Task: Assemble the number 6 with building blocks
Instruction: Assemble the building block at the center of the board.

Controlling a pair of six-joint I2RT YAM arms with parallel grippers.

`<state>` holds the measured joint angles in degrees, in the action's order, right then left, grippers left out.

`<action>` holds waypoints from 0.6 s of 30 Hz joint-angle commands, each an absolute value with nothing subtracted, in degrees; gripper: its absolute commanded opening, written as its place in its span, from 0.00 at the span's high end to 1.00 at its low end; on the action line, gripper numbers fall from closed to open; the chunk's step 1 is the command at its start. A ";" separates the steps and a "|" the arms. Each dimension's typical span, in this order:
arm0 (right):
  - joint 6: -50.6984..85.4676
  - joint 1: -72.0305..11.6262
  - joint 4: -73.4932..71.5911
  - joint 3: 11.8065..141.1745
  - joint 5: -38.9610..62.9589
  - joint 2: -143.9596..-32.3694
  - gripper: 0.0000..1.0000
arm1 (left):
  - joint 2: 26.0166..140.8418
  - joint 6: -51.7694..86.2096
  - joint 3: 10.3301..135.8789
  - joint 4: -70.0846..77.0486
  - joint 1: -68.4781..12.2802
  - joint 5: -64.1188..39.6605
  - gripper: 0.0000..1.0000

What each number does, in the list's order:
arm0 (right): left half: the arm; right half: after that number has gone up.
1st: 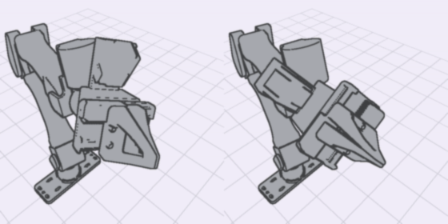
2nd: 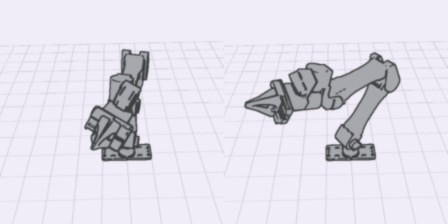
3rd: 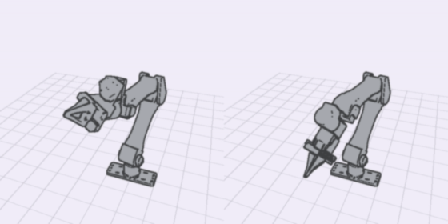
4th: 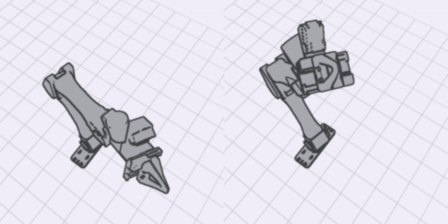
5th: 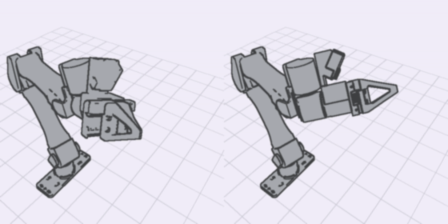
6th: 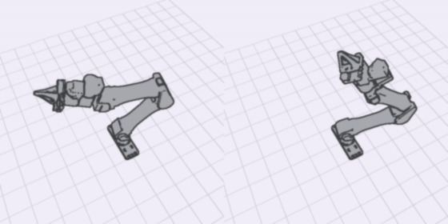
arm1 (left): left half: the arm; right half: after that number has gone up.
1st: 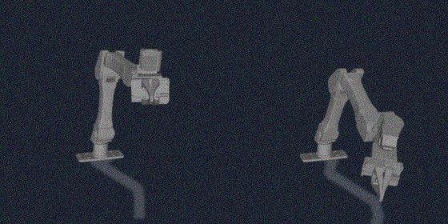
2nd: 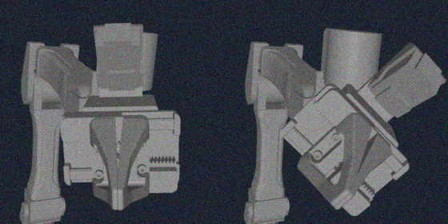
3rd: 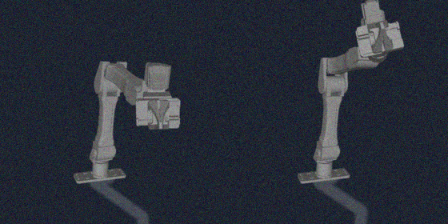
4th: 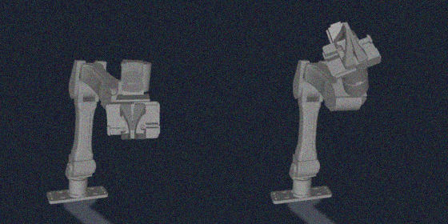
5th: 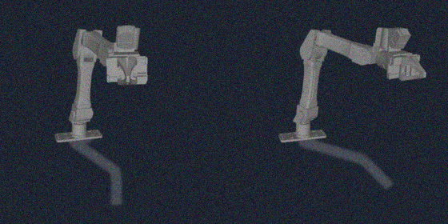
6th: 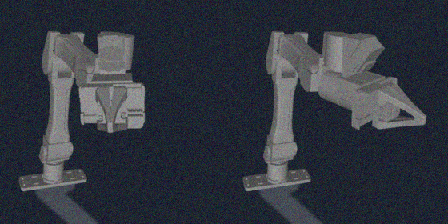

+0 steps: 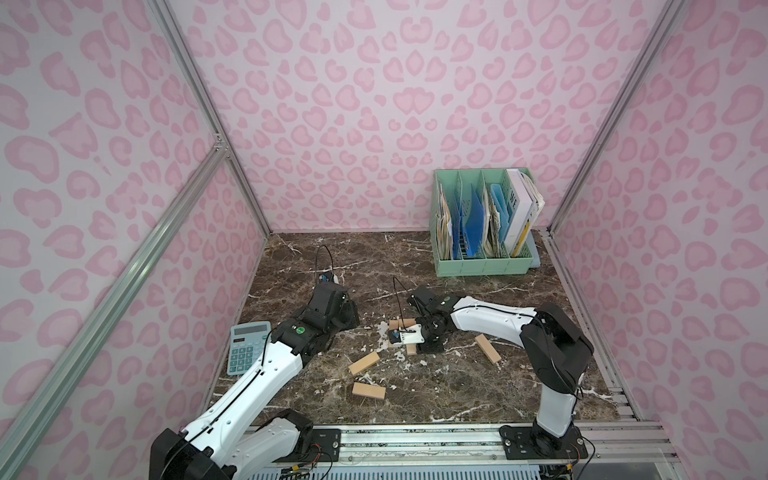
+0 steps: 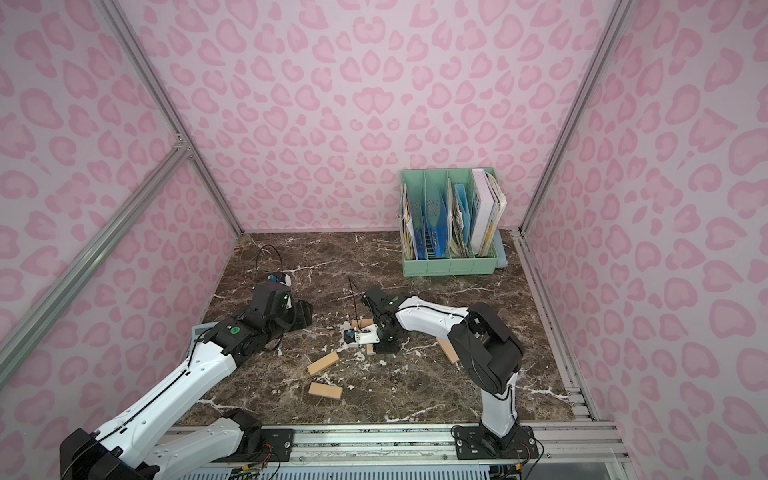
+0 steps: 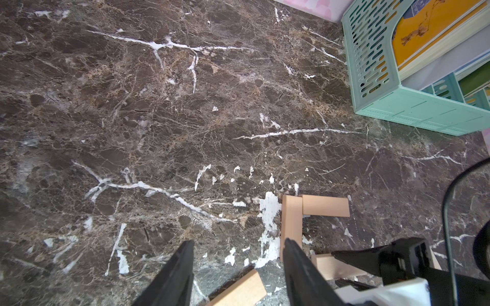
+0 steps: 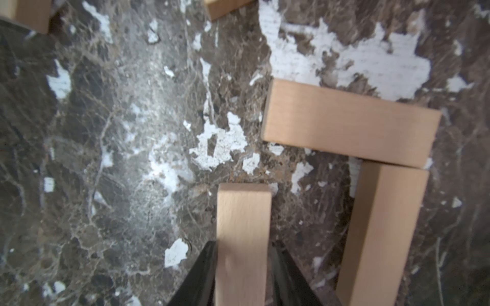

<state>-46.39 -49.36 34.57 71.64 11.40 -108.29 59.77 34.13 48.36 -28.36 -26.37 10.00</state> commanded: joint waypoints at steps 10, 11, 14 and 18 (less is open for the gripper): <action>-44.50 -49.83 35.77 71.20 12.28 -108.30 0.59 | 59.54 32.61 49.04 -28.99 -26.28 10.11 0.43; -44.55 -49.75 35.86 70.74 12.22 -108.13 0.59 | 59.51 32.52 49.04 -28.85 -26.23 10.02 0.43; -44.47 -49.21 35.60 69.86 12.13 -107.42 0.57 | 59.67 32.61 49.04 -28.78 -26.19 9.77 0.43; -45.02 -48.95 35.52 69.63 11.59 -107.13 0.52 | 59.69 32.78 48.79 -28.62 -26.24 9.58 0.42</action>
